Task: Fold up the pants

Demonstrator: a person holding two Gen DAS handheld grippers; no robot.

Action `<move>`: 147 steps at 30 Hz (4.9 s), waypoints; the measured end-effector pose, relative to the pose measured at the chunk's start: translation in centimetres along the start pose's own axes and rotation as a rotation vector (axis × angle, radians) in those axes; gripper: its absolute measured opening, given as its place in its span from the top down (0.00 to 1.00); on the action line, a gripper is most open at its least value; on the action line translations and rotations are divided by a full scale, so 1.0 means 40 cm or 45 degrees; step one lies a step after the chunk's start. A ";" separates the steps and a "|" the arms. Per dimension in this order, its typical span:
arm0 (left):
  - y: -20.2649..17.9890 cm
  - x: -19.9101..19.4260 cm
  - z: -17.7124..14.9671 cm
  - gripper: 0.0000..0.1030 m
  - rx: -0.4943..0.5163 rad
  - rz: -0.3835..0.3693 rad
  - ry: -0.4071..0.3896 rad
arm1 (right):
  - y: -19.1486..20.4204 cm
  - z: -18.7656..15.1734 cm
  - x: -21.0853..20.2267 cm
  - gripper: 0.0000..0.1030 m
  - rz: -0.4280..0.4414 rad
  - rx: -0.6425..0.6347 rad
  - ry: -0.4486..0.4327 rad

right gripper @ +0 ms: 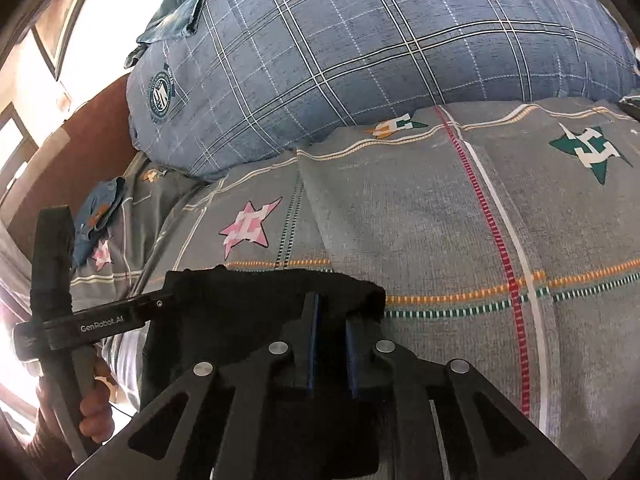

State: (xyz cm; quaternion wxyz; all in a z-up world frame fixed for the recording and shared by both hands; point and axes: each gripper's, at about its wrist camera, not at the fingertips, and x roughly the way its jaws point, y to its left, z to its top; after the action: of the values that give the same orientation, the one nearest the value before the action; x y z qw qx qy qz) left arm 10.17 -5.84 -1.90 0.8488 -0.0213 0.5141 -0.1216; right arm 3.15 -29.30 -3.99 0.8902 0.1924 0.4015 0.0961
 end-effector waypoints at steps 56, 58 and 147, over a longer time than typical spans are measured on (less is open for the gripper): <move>0.048 -0.027 -0.051 0.39 -0.047 -0.111 0.116 | -0.067 -0.042 -0.053 0.62 0.149 0.237 0.028; 0.044 -0.023 -0.063 0.39 -0.033 -0.086 0.126 | -0.073 -0.056 -0.050 0.62 0.164 0.273 0.059; 0.012 -0.020 -0.074 0.36 0.275 -0.168 0.210 | -0.018 -0.111 -0.049 0.70 0.019 -0.055 0.163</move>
State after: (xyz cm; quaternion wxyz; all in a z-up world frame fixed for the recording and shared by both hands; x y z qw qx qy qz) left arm 7.30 -4.93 -2.67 0.7911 0.0466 0.5635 -0.2332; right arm -1.46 -29.42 -5.63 0.8660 0.1697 0.4540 0.1232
